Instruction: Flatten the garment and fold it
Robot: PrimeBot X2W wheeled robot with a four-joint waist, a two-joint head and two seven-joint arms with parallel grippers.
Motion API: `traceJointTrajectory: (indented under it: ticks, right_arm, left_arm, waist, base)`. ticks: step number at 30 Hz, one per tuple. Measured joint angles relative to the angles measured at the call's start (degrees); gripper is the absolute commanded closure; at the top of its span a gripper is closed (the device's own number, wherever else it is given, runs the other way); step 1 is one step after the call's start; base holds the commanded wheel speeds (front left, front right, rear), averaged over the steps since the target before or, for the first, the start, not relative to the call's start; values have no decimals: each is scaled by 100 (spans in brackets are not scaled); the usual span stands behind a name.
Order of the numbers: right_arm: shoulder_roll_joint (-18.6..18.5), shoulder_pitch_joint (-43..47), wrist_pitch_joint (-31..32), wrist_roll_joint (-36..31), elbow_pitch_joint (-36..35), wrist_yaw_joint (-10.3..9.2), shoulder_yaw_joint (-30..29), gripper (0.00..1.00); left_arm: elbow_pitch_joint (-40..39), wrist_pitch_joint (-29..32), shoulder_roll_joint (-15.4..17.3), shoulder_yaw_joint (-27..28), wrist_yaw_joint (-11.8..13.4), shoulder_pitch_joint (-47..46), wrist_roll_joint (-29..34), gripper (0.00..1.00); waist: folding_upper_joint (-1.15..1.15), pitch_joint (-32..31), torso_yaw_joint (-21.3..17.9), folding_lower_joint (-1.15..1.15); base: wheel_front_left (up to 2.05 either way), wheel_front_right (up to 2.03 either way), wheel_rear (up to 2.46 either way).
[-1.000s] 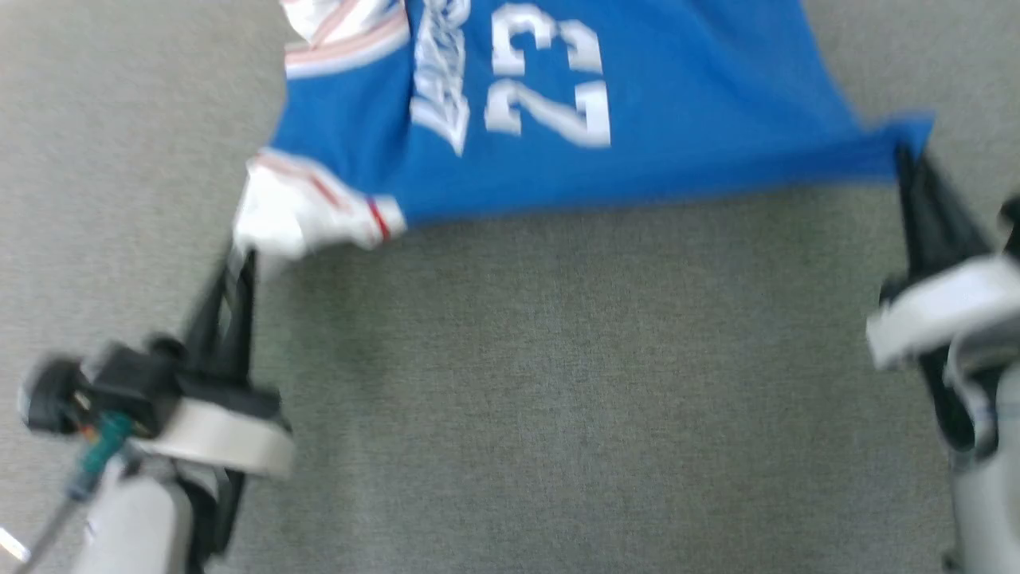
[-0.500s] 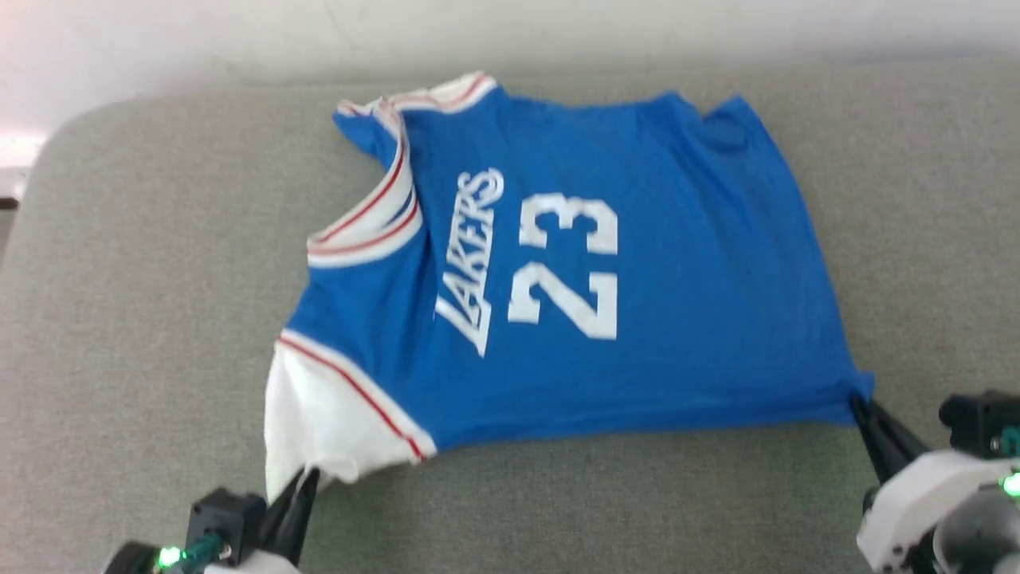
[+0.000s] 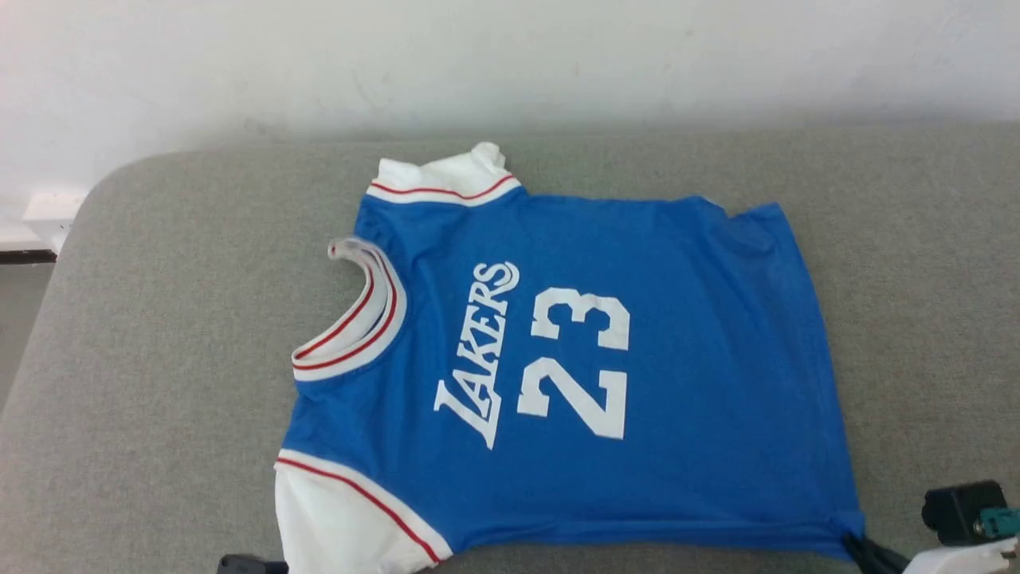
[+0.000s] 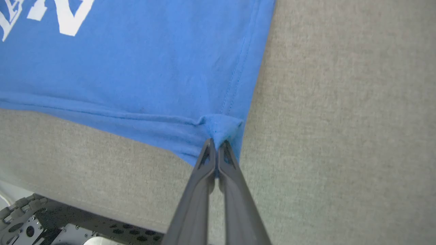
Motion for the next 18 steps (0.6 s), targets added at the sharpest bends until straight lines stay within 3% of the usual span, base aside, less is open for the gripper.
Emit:
traceJointTrajectory:
  ticks: [11, 18]
  right_arm:
    - [-63, 789, 1236, 454, -464, -1, -93, 100]
    - [-56, 980, 1428, 544, -748, -7, -210, 100]
  left_arm:
    - [-546, 871, 23, -46, 118, 664, -554, 100]
    - [-979, 1016, 118, 57, 267, 904, -632, 100]
  waist:
    - [0, -395, 10, 0]
    - [0, -393, 66, 0]
  base:
    - [0, 0, 0]
    - [0, 0, 0]
